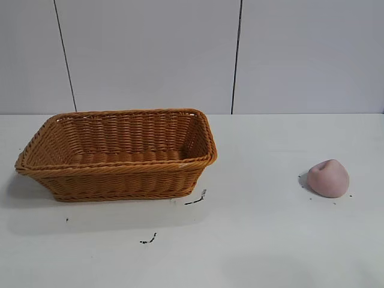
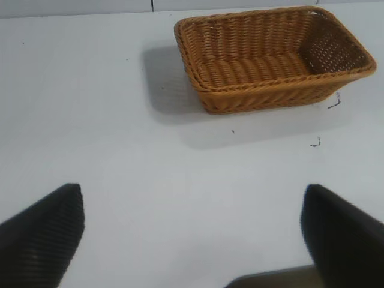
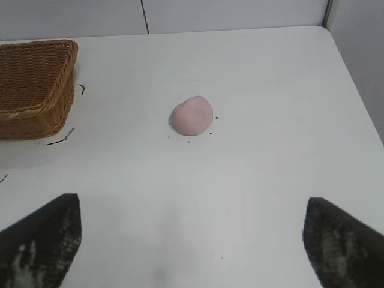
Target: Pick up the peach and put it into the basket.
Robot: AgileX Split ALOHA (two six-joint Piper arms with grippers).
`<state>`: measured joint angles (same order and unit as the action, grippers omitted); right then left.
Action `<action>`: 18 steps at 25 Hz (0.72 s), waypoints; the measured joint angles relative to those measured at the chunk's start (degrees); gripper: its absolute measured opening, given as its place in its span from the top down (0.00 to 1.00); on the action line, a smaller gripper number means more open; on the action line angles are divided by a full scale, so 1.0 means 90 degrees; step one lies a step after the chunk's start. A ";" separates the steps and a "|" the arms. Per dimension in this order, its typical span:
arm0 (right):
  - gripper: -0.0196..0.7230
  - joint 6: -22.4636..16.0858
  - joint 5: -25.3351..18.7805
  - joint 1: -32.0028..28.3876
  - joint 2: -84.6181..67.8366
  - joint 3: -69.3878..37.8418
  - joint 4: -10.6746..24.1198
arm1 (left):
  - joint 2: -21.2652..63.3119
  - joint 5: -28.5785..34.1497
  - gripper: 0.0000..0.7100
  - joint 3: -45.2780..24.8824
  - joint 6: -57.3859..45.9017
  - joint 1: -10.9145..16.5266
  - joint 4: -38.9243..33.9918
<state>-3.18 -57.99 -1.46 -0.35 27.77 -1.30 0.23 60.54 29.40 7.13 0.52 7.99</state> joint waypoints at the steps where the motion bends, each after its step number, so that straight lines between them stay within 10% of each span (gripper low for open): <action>1: 0.04 0.0000 0.0000 0.0000 0.0000 0.0000 0.0000 | 0.0000 0.0000 0.02 0.0000 0.0000 0.0000 0.0000; 18: 0.04 0.0150 0.0238 -0.0005 0.3076 0.0989 0.0000 | 0.0007 0.0000 0.02 0.0000 0.0000 0.0000 0.0000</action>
<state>-1.83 -55.84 -1.51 27.34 36.67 -1.30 0.29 60.54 29.40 7.13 0.52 7.99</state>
